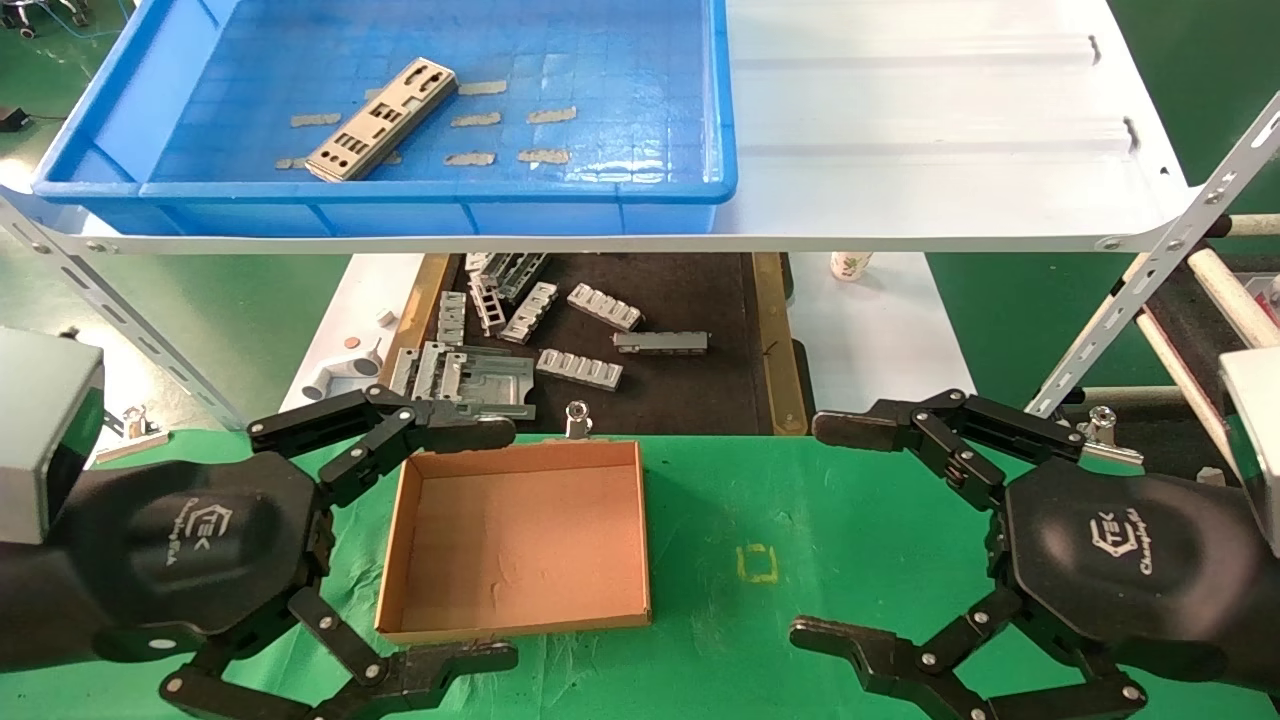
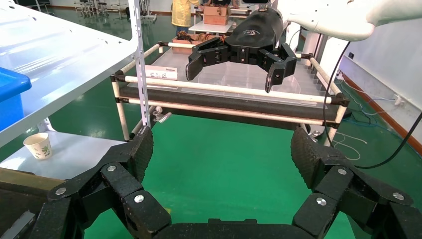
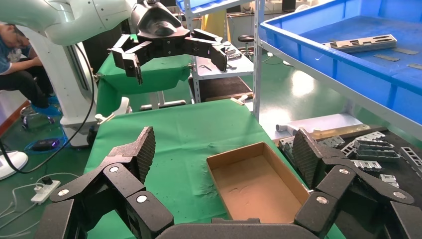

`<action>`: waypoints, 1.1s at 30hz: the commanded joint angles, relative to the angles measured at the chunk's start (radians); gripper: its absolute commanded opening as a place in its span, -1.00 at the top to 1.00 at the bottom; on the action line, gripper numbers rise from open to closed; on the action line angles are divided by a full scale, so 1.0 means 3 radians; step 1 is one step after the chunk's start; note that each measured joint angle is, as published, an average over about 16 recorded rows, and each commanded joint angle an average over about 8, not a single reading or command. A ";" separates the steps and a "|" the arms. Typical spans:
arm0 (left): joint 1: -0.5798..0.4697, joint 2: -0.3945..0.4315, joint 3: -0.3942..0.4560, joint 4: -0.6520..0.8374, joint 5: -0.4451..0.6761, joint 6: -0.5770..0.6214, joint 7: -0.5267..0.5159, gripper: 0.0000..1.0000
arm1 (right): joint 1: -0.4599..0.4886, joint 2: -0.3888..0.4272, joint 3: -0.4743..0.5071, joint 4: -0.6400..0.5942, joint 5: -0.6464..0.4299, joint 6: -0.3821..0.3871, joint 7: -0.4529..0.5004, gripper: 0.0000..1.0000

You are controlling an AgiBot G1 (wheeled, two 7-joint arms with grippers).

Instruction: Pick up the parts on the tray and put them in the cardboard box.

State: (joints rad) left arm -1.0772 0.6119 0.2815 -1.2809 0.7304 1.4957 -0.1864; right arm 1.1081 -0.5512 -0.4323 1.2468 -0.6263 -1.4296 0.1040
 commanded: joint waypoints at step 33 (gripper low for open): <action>-0.0314 0.0195 0.0015 0.0258 0.0227 -0.0518 -0.0102 -1.00 | 0.0000 0.0000 0.0000 0.0000 0.0000 0.0000 0.0000 1.00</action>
State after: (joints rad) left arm -1.1882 0.6753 0.2928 -1.1886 0.8116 1.3424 -0.2166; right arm 1.1081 -0.5512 -0.4323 1.2467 -0.6263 -1.4296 0.1040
